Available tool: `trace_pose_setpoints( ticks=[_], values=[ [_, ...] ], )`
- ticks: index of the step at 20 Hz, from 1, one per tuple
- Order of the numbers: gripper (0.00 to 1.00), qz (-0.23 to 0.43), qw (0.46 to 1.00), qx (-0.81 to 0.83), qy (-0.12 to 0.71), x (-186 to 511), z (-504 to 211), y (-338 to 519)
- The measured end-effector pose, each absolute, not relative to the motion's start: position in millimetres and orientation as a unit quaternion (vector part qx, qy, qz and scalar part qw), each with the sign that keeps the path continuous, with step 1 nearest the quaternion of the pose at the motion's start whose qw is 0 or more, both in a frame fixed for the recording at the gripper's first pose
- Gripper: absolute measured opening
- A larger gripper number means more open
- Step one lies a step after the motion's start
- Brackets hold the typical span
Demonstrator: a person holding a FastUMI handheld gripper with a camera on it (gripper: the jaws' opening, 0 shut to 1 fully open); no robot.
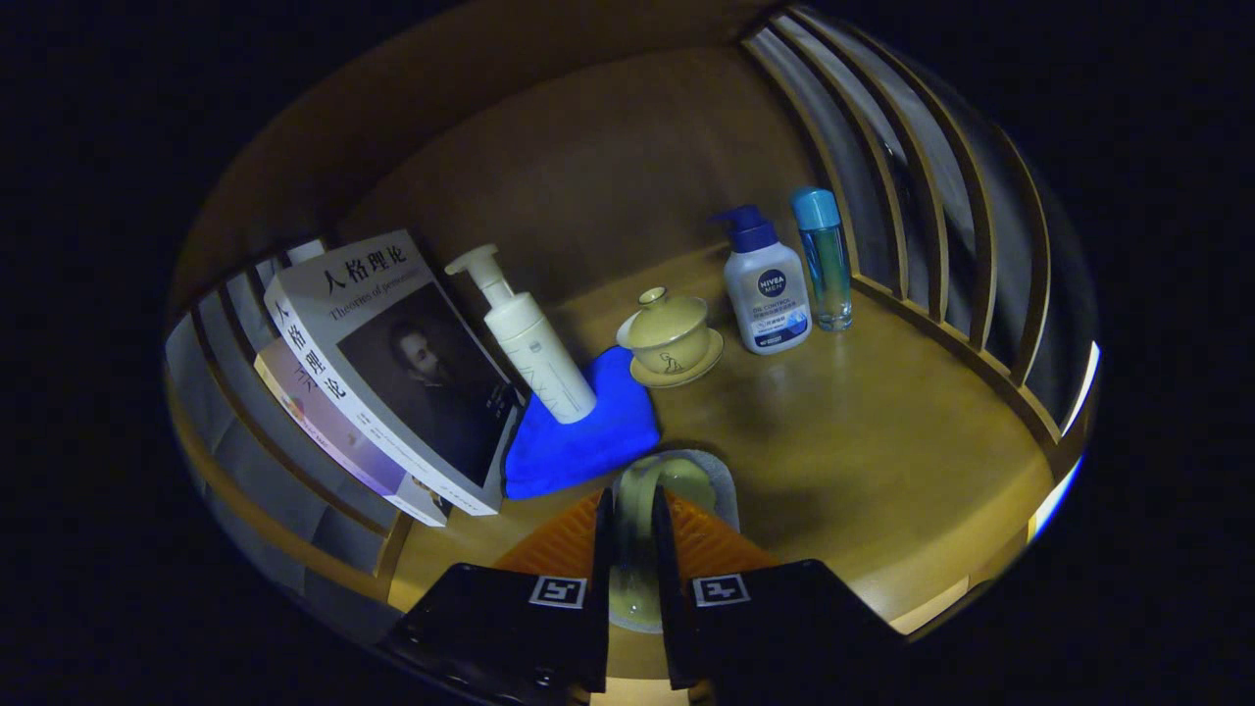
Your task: Pull open the drawer, take out the items inside it, and place them on the countertop above the cabinet.
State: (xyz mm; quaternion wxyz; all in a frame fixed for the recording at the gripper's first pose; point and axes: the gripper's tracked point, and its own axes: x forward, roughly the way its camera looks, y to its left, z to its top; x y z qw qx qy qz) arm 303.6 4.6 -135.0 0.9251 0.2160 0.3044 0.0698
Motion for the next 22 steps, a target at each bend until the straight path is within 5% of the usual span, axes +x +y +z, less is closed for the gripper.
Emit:
trace_pose_setpoints(
  ticks=[4,5,8,22],
  values=[
    [0.68,0.085,0.941,0.189,0.267,298,-117,2],
    [0.67,0.093,0.943,0.187,0.26,294,-114,5],
    [0.98,0.108,0.95,0.174,0.237,281,-101,9],
    [0.98,0.083,0.993,0.061,0.053,165,-20,-42]
  ],
)
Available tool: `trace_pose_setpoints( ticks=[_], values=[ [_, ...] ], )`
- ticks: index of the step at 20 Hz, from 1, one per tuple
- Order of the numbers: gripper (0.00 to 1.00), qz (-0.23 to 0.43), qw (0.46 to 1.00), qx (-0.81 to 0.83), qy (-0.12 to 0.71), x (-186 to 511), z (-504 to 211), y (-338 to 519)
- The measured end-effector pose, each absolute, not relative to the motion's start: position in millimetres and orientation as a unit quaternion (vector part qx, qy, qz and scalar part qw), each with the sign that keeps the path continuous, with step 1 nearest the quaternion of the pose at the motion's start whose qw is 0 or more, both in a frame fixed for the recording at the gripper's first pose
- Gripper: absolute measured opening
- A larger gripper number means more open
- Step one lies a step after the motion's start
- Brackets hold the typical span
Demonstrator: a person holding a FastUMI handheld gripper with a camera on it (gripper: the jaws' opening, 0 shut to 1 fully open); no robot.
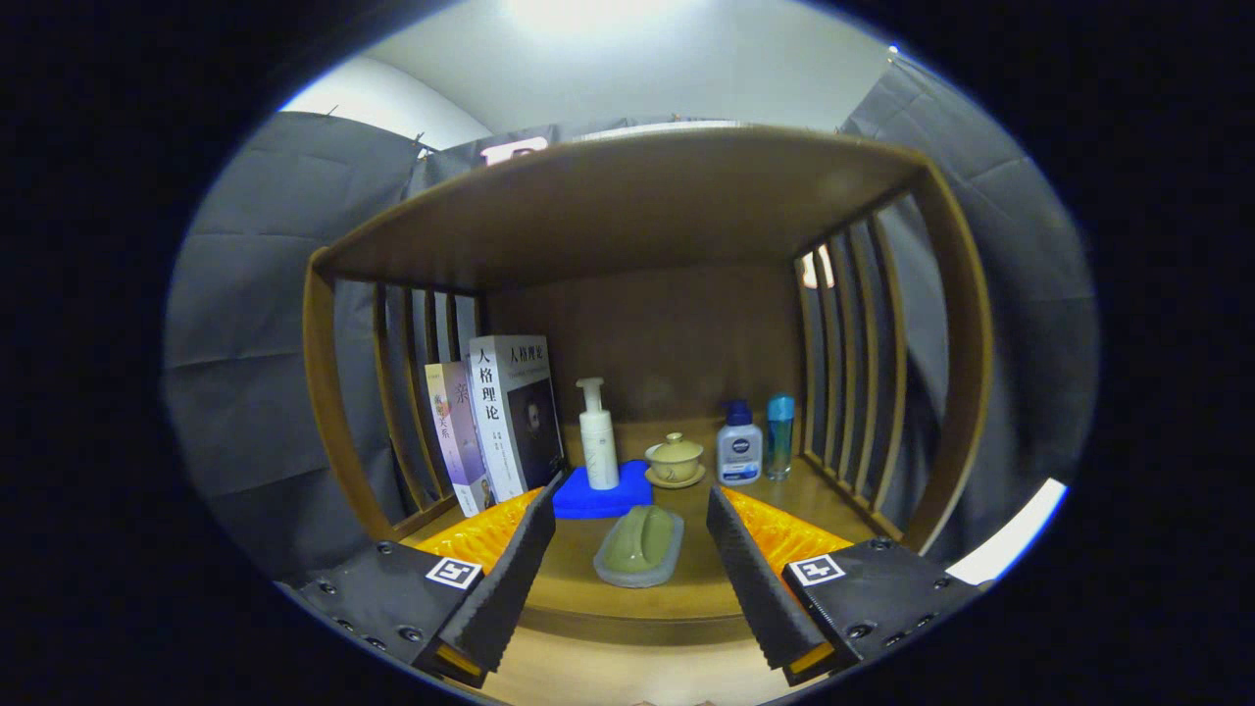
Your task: Pull open the drawer, take out the items inside it, and place them on the countertop above the cabinet.
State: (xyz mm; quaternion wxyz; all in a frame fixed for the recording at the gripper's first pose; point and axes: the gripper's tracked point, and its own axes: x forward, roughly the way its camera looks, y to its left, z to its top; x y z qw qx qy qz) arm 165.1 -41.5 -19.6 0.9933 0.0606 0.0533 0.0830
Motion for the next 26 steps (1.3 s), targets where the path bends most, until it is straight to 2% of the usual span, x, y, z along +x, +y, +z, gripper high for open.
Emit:
trace_pose_setpoints(
  ticks=[8,16,26],
  values=[
    [0.98,0.039,0.998,0.032,-0.031,77,-1,-76],
    [0.98,0.009,0.998,-0.023,-0.064,-5,-21,-77],
    [0.97,0.012,0.999,0.047,0.012,-44,-113,-40]
  ],
)
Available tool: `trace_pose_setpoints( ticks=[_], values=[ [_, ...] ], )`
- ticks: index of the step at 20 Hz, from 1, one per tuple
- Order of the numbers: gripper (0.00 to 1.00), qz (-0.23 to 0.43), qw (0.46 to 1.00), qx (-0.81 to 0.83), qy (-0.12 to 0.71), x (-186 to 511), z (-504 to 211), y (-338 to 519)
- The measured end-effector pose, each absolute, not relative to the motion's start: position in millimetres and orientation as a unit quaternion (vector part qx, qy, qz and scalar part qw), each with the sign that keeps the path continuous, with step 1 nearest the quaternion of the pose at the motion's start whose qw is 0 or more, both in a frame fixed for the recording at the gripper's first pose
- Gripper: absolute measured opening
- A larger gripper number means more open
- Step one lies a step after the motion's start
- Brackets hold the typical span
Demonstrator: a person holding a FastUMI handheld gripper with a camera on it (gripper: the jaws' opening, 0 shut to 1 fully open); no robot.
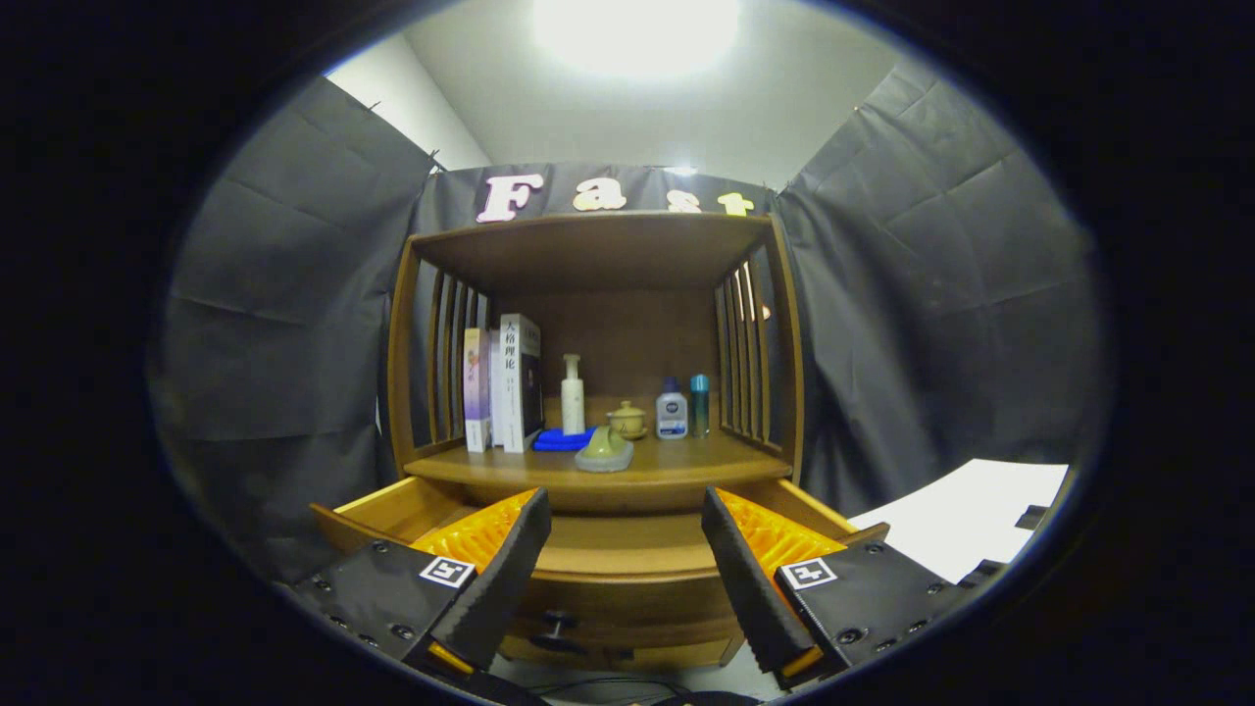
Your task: Pull open the drawer, take out the items inside it, and place them on the countertop above the cabinet.
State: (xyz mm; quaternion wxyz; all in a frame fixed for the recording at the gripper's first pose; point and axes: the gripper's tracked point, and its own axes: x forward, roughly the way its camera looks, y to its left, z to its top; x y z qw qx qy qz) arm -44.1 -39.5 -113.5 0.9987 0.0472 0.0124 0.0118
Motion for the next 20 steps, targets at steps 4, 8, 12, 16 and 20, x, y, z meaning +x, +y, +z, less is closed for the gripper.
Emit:
trace_pose_setpoints(
  ticks=[4,8,12,16,20],
  values=[
    [0.98,0.029,0.997,0.057,0.048,-46,-150,-19],
    [0.98,0.033,0.996,0.044,0.068,-48,-173,-8],
    [0.98,0.026,0.996,0.034,0.076,-52,-185,-3],
    [0.98,0.019,0.994,0.021,0.11,-47,-209,0],
    [0.99,0.007,0.991,0.018,0.129,-41,-224,-3]
  ],
)
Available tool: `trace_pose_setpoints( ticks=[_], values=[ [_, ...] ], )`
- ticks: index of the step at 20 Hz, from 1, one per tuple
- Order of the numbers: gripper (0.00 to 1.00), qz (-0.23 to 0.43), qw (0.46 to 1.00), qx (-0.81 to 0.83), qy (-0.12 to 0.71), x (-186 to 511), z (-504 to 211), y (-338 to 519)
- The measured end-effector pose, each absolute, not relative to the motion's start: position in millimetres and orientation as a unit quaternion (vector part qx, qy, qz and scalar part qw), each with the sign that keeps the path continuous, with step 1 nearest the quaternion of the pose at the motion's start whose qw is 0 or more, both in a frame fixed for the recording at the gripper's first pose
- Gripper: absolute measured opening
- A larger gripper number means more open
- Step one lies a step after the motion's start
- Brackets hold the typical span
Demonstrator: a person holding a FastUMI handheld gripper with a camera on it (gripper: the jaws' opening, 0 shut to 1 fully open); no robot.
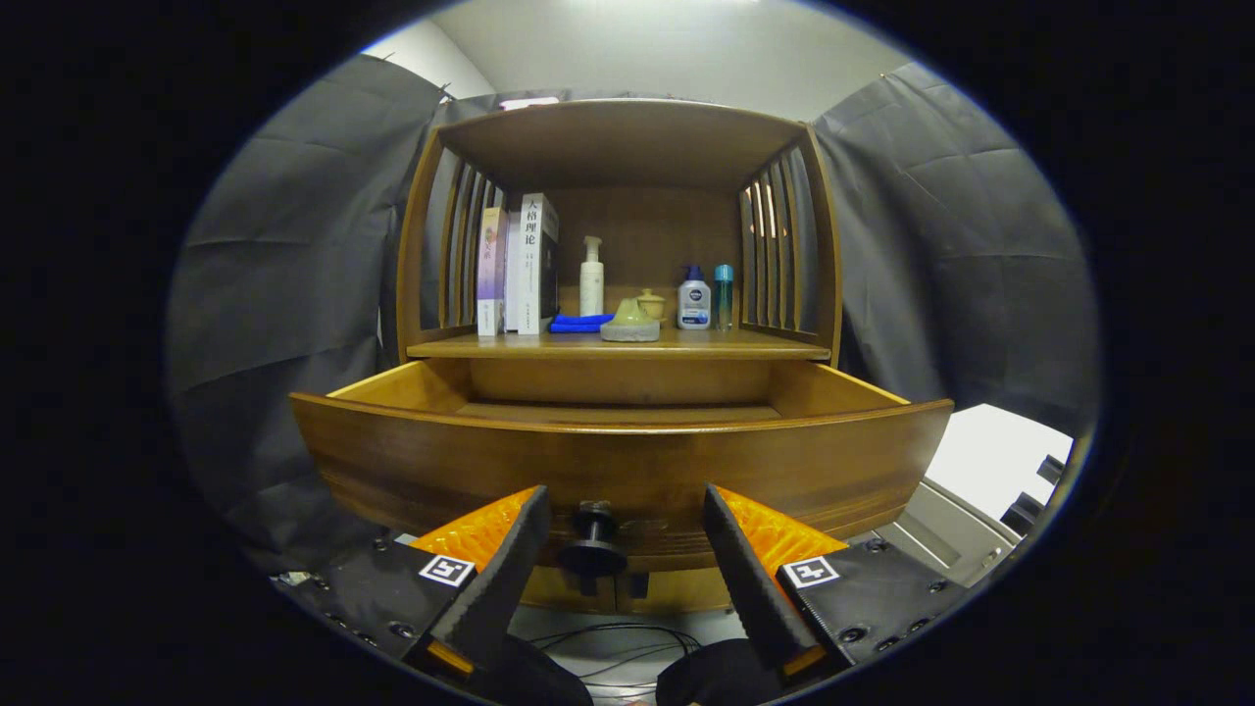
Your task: Pull open the drawer, take out the items inside it, and place them on the countertop above the cabinet.
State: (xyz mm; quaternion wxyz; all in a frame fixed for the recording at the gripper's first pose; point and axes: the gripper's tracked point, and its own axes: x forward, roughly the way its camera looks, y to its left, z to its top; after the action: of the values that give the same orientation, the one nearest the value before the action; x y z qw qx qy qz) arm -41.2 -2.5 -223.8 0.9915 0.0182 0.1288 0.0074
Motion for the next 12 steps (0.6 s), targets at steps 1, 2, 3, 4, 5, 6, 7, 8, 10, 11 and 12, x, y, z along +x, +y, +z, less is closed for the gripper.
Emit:
trace_pose_setpoints(
  ticks=[1,2,3,4,5,6,7,8,10,11,12],
  values=[
    [0.99,0.004,0.991,0.016,0.131,-40,-226,-4],
    [0.99,0.001,0.991,0.013,0.135,-38,-228,-5],
    [0.99,-0.002,0.991,0.012,0.136,-36,-230,-6],
    [0.99,-0.004,0.99,0.012,0.139,-34,-231,-7],
    [0.99,-0.003,0.99,0.017,0.141,-31,-232,-6],
    [0.99,-0.004,0.989,0.023,0.146,-28,-235,-5],
    [1.0,0.003,0.988,0.029,0.151,-28,-237,-1],
    [1.0,0.011,0.987,0.039,0.155,-29,-238,5],
    [1.0,0.011,0.988,0.036,0.148,-25,-239,5],
    [1.0,0.011,0.988,0.034,0.149,-25,-240,4],
    [1.0,0.01,0.988,0.041,0.149,-25,-239,5]
  ],
)
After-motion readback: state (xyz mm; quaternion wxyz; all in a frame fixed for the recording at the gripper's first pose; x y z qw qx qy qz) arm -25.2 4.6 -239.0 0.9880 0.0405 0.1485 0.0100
